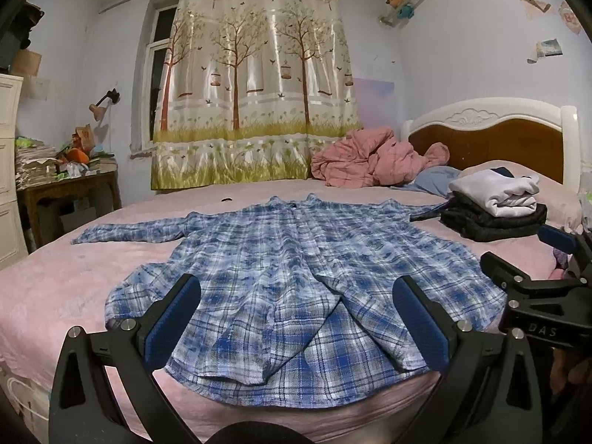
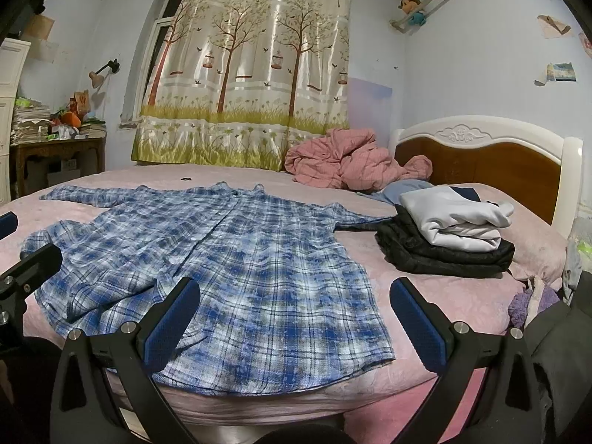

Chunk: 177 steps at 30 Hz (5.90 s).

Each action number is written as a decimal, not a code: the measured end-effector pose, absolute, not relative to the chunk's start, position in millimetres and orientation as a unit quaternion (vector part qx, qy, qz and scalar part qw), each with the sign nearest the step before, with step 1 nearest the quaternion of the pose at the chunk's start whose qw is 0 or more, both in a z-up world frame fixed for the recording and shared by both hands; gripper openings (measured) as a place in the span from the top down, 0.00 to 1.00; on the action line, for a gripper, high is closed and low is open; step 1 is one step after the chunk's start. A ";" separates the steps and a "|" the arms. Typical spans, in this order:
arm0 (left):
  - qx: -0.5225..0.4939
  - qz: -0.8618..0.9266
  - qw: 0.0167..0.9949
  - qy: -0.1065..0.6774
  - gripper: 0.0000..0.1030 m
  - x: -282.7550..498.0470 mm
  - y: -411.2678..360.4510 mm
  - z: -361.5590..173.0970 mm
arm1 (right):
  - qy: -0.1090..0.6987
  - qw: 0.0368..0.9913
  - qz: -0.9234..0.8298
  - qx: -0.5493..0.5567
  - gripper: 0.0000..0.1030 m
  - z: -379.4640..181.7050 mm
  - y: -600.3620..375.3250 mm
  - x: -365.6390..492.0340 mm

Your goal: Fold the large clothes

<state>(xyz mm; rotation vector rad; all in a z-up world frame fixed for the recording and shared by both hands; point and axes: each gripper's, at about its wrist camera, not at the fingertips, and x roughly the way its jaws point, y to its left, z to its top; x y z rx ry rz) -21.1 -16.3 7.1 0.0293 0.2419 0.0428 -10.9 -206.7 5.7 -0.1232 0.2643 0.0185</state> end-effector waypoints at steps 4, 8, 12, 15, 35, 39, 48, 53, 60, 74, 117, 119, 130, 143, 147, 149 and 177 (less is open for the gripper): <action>0.005 0.018 0.992 0.124 0.00 -21.9 -12.0 7.3 | 0.131 0.989 0.009 -0.062 0.00 6.3 -206.2 -10.6; 0.006 0.020 0.993 0.120 0.00 -22.7 -9.8 8.0 | 0.134 0.989 0.011 -0.063 0.00 6.5 -206.0 -11.3; 0.009 0.022 0.992 0.121 0.00 -22.0 -8.7 6.4 | 0.136 0.989 0.011 -0.065 0.00 7.2 -207.5 -10.2; 0.008 0.018 0.993 0.119 0.00 -23.2 -6.9 6.3 | 0.137 0.989 0.012 -0.062 0.00 7.1 -209.0 -8.7; 0.013 0.024 0.993 0.114 0.00 -27.3 -6.6 8.7 | 0.139 0.987 0.010 -0.080 0.00 5.1 -200.1 -4.6; 0.013 0.019 0.993 0.113 0.00 -27.3 -6.8 8.9 | 0.140 0.987 0.011 -0.078 0.00 4.5 -199.0 -4.5; 0.021 0.016 0.996 0.091 0.00 -34.4 -13.9 10.7 | 0.137 0.987 0.013 -0.082 0.00 4.4 -199.6 -4.2; 0.001 0.010 0.996 0.088 0.00 -36.1 -4.7 10.6 | 0.121 0.989 0.030 -0.084 0.00 2.4 -194.4 -10.2; -0.006 0.000 0.996 0.091 0.00 -34.0 1.8 9.8 | 0.107 0.989 0.025 -0.102 0.00 1.5 -182.9 -16.5; -0.051 -0.004 0.993 0.106 0.00 0.9 45.7 25.8 | 0.140 0.989 0.049 -0.023 0.00 19.9 -231.5 11.4; -0.129 -0.019 0.986 0.104 0.31 -29.3 139.3 -121.7 | 0.213 0.939 0.243 0.117 0.56 -107.6 -301.5 39.3; -0.169 -0.048 0.978 0.110 0.33 -29.2 143.4 -119.0 | 0.209 0.939 0.250 0.111 0.58 -101.8 -296.5 39.4; -0.180 -0.049 0.971 0.152 0.98 14.7 140.8 -76.4 | 0.199 0.959 0.182 0.089 0.96 -78.7 -287.2 58.3; -0.060 0.063 0.943 0.320 0.98 203.0 138.0 -6.2 | 0.246 0.961 0.121 0.033 0.96 5.4 -233.1 202.6; -0.066 0.023 0.929 0.363 0.92 240.0 145.0 -27.3 | 0.336 0.928 0.141 0.072 0.96 -22.3 -230.4 265.2; -0.074 -0.013 0.949 0.307 0.69 226.5 147.1 -21.8 | 0.361 0.917 0.144 0.092 0.95 -31.7 -236.3 276.9; -0.007 0.113 0.958 0.264 0.95 167.3 215.1 -19.0 | 0.257 0.965 0.030 0.045 0.96 -26.9 -301.4 224.4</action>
